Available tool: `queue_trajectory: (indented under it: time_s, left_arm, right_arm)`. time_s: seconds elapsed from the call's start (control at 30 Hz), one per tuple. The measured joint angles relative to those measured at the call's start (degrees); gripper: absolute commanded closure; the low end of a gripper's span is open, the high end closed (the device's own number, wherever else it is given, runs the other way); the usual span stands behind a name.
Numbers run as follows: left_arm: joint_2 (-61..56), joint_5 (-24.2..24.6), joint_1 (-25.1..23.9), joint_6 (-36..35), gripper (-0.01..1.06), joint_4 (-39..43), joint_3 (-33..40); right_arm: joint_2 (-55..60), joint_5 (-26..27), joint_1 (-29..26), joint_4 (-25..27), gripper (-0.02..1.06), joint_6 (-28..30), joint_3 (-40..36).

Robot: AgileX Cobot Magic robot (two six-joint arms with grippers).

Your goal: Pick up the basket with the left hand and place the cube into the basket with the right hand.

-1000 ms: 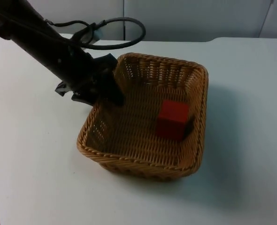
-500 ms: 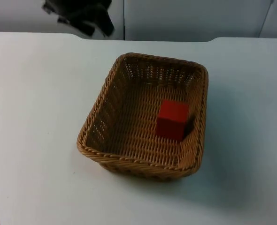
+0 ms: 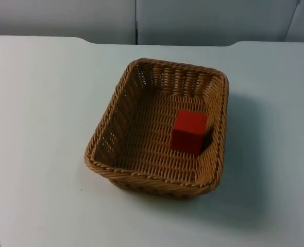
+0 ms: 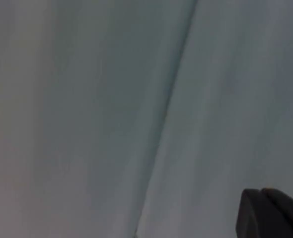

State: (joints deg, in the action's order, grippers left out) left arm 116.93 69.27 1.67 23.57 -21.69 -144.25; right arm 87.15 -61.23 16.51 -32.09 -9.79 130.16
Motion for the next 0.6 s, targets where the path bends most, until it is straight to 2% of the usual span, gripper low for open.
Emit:
queue_trajectory:
  time_s: [0.13,0.2,0.27,0.3,0.33,0.43,0.47,0.5,0.53,0.57,0.6]
  left_arm:
    - [-9.0,0.0,-1.0,0.3,1.05,0.7,4.9]
    - [-15.0,0.0,-1.0,1.5,1.05,1.4,12.2]
    - [-21.6,0.0,-1.0,3.3,1.05,1.9,21.6]
    - [-21.6,0.0,-1.0,3.3,1.05,1.9,21.6]
    - [-25.5,-0.2,-1.0,4.2,1.05,2.2,27.7]
    - [-38.6,-7.9,-1.0,5.8,1.05,2.9,47.6]
    - [-38.6,-7.9,-1.0,5.8,1.05,2.9,47.6]
    - [-46.5,-13.4,-1.0,6.1,1.05,3.0,57.1]
    - [-52.0,-16.9,-1.0,6.2,1.05,2.8,64.0]
    - [-53.9,-18.0,-1.0,6.2,1.05,2.5,67.3]
    - [-59.6,-20.8,-1.0,6.4,1.05,1.6,73.8]
  right_arm:
    - [-9.1,-0.9,0.0,-1.7,1.05,0.1,-8.9]
    - [-16.1,0.9,0.0,-2.5,1.05,-0.8,-20.2]
    - [-23.5,4.8,0.0,-2.5,1.05,-3.4,-33.3]
    - [-23.5,4.8,0.0,-2.5,1.05,-3.4,-33.3]
    - [-28.0,7.6,0.0,-2.6,1.05,-5.5,-40.8]
    - [-42.7,16.6,0.1,-2.8,1.05,-12.2,-60.8]
    - [-42.7,16.6,0.1,-2.8,1.05,-12.2,-60.8]
    - [-48.2,19.1,0.1,-2.9,1.05,-13.8,-66.7]
    - [-52.6,20.8,0.1,-2.4,1.05,-14.9,-71.8]
    - [-57.6,21.4,0.1,-1.4,1.05,-15.5,-75.4]
    - [-62.1,21.5,0.1,0.3,1.05,-15.6,-79.1]
